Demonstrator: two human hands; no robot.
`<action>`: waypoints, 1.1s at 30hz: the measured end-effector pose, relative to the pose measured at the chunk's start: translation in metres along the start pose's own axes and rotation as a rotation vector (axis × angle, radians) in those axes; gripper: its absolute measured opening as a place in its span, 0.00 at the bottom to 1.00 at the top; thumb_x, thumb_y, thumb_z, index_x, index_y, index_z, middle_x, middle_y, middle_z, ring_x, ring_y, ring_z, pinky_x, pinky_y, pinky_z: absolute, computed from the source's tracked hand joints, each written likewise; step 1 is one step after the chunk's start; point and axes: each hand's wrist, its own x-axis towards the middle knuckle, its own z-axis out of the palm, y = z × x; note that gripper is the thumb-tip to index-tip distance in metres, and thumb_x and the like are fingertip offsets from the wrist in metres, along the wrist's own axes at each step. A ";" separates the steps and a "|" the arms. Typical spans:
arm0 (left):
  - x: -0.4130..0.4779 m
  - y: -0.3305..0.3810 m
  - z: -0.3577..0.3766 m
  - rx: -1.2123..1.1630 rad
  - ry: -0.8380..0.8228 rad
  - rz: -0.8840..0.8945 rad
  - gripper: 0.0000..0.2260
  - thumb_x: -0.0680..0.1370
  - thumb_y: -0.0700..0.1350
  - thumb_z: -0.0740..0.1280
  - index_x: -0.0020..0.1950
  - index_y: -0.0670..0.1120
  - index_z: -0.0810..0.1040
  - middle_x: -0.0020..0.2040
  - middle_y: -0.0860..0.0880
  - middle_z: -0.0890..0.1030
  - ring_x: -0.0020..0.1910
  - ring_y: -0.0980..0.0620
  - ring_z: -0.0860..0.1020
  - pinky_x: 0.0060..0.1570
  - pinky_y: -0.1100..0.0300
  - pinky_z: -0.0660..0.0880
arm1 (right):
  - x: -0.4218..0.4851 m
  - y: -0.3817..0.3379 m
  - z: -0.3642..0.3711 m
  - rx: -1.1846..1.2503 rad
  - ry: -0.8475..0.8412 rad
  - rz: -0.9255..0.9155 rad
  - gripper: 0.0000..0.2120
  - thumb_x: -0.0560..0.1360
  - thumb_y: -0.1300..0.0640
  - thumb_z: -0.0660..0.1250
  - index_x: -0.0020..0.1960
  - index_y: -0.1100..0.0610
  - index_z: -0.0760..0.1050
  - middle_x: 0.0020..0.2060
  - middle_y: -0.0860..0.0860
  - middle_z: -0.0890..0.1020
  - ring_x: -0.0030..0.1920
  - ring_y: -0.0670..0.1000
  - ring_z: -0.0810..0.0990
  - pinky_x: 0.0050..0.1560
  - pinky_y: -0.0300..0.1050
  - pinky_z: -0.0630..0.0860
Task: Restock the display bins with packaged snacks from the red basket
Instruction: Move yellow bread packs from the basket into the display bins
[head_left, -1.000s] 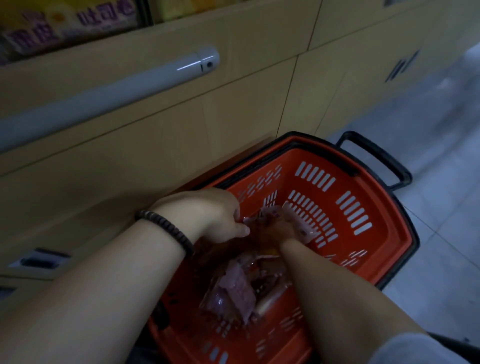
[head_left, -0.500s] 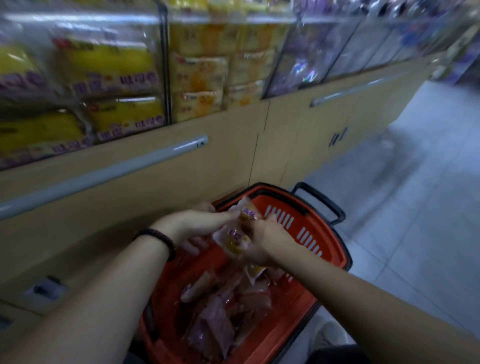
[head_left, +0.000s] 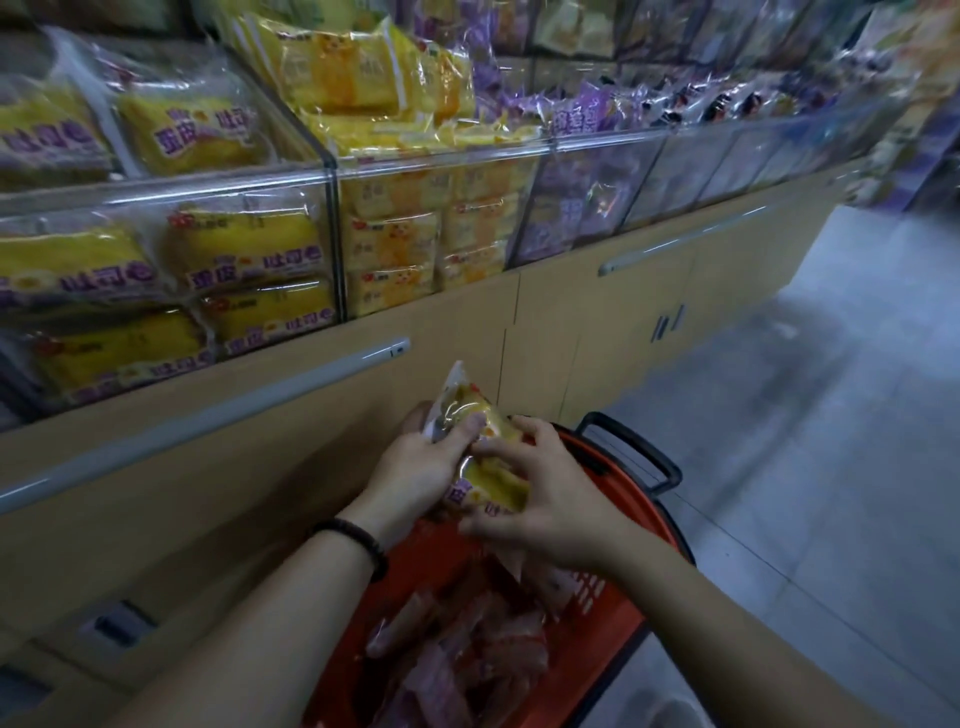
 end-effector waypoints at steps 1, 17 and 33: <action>0.002 0.000 -0.003 -0.005 -0.015 0.005 0.23 0.76 0.67 0.70 0.61 0.51 0.84 0.42 0.52 0.88 0.38 0.55 0.86 0.33 0.65 0.79 | 0.001 0.002 -0.006 0.152 0.043 0.016 0.26 0.67 0.37 0.80 0.63 0.39 0.77 0.69 0.46 0.67 0.65 0.45 0.75 0.63 0.41 0.77; -0.008 0.000 -0.023 0.034 -0.187 0.181 0.31 0.63 0.71 0.80 0.63 0.60 0.82 0.56 0.51 0.86 0.54 0.51 0.86 0.51 0.53 0.84 | 0.014 0.004 -0.030 0.171 0.411 0.008 0.14 0.79 0.45 0.71 0.64 0.43 0.79 0.49 0.39 0.84 0.51 0.40 0.83 0.53 0.51 0.83; -0.078 0.049 -0.106 0.204 0.073 0.359 0.13 0.67 0.41 0.85 0.47 0.52 0.87 0.51 0.55 0.83 0.48 0.56 0.83 0.38 0.62 0.82 | -0.006 -0.046 -0.042 -0.055 0.674 -0.179 0.15 0.78 0.43 0.65 0.64 0.37 0.72 0.53 0.39 0.75 0.57 0.51 0.75 0.57 0.68 0.74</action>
